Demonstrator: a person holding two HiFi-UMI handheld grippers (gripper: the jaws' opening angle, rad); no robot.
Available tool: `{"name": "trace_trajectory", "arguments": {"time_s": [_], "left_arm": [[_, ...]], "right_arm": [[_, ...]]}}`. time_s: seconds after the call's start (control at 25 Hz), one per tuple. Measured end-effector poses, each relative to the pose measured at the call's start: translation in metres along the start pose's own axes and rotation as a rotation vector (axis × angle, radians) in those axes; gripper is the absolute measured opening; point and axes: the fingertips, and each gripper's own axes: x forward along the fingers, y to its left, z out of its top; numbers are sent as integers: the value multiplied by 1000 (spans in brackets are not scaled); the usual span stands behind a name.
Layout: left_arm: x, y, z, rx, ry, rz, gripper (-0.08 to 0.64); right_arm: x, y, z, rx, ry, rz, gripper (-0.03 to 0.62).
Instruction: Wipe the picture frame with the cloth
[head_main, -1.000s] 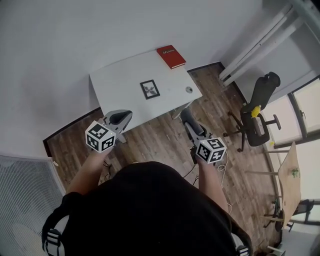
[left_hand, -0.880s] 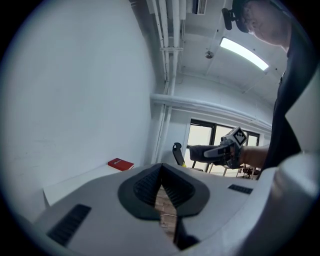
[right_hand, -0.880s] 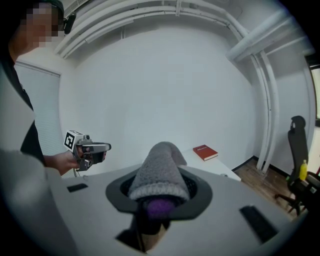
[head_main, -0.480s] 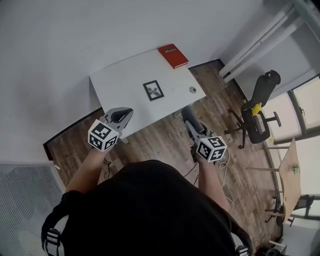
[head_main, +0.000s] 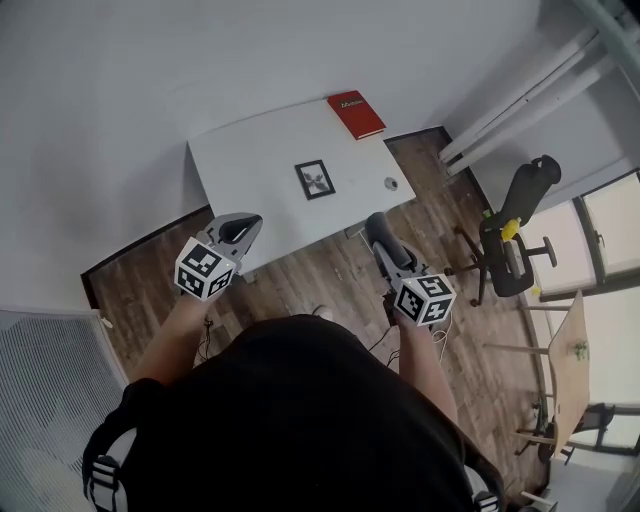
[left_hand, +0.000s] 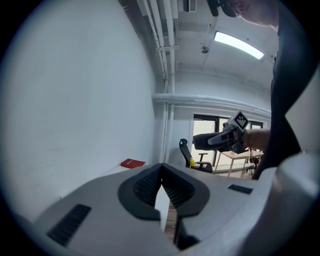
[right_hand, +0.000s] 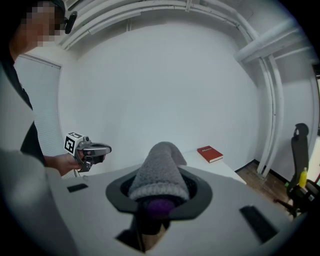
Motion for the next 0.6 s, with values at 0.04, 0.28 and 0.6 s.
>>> {"name": "trace_trajectory", "arguments": {"time_s": [0.04,0.28,0.6], "left_arm": [[-3,0,-1,-4,-2,7,11],[-13,7,-10,-8,22,58,11],[8,17,-4,4,54,112,11]], "right_arm": [[1,0,0,-2,1,4,98],[19,4,0,-19,8,60,98],[47,-33,7,1,-7,107,98]]}}
